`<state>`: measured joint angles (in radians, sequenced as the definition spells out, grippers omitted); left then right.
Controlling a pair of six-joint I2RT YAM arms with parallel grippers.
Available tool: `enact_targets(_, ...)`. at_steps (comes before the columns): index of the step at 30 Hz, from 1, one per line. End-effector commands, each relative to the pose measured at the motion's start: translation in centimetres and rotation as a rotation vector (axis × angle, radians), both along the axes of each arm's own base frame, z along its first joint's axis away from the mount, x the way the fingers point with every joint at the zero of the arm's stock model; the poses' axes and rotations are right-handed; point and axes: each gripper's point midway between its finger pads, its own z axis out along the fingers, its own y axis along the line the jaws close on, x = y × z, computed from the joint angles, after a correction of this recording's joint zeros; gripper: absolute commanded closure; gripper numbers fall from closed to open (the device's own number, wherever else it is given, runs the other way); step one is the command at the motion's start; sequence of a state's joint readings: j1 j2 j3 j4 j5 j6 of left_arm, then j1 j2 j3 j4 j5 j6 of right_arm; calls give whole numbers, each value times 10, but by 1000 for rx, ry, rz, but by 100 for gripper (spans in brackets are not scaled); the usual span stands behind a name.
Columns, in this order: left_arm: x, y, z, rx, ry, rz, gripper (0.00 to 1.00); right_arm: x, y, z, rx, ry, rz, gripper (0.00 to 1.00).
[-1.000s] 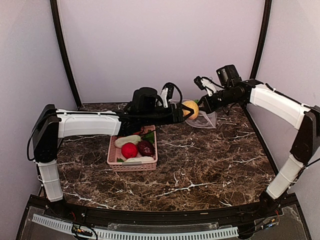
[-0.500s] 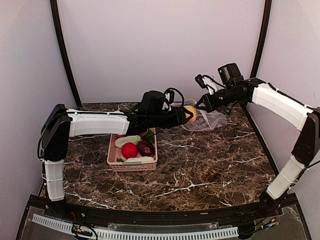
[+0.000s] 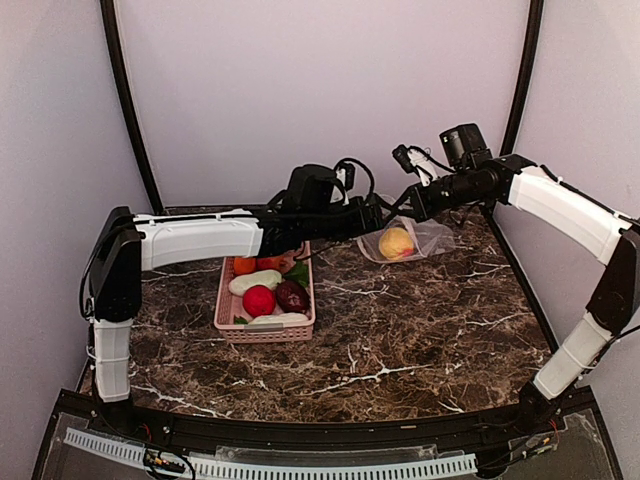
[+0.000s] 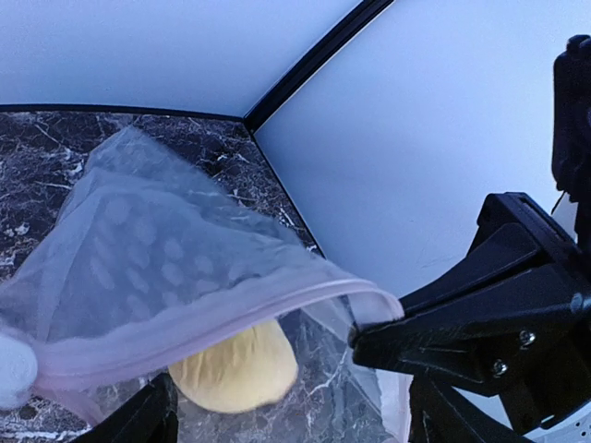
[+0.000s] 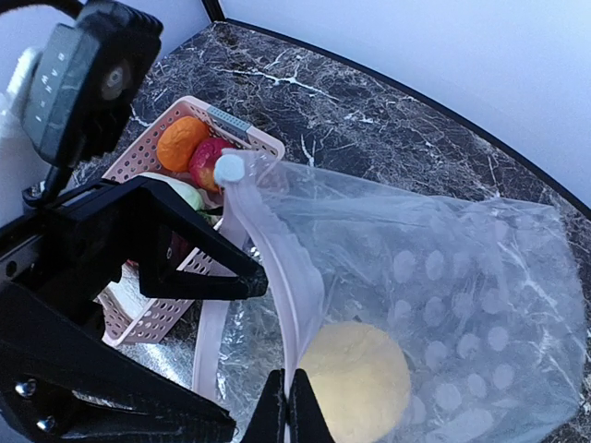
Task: Place the food in the zip-top bag and seal the zipper
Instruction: Place the fake fruit in the zipper food storage bag.
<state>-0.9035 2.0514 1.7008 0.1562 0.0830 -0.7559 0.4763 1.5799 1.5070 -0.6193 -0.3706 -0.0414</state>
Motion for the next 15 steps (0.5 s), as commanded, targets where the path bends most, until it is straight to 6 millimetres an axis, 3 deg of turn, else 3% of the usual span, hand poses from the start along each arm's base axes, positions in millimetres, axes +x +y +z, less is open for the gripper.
enact_targets(1,-7,-3,18,5,-47,-42,13,4,-3,17,26,-53,-24,100)
enact_targets(5,-15,-3,39,-33,-84,-82,13,11,-13,19,29,-57,-54,100)
enact_targets(10,-43,8,89,-83,-216,-186,16,21,-26,9,11,-56,-79,100)
enact_targets(15,-61,47,87,63,-297,-171,16,54,-64,27,-72,-164,-203,100)
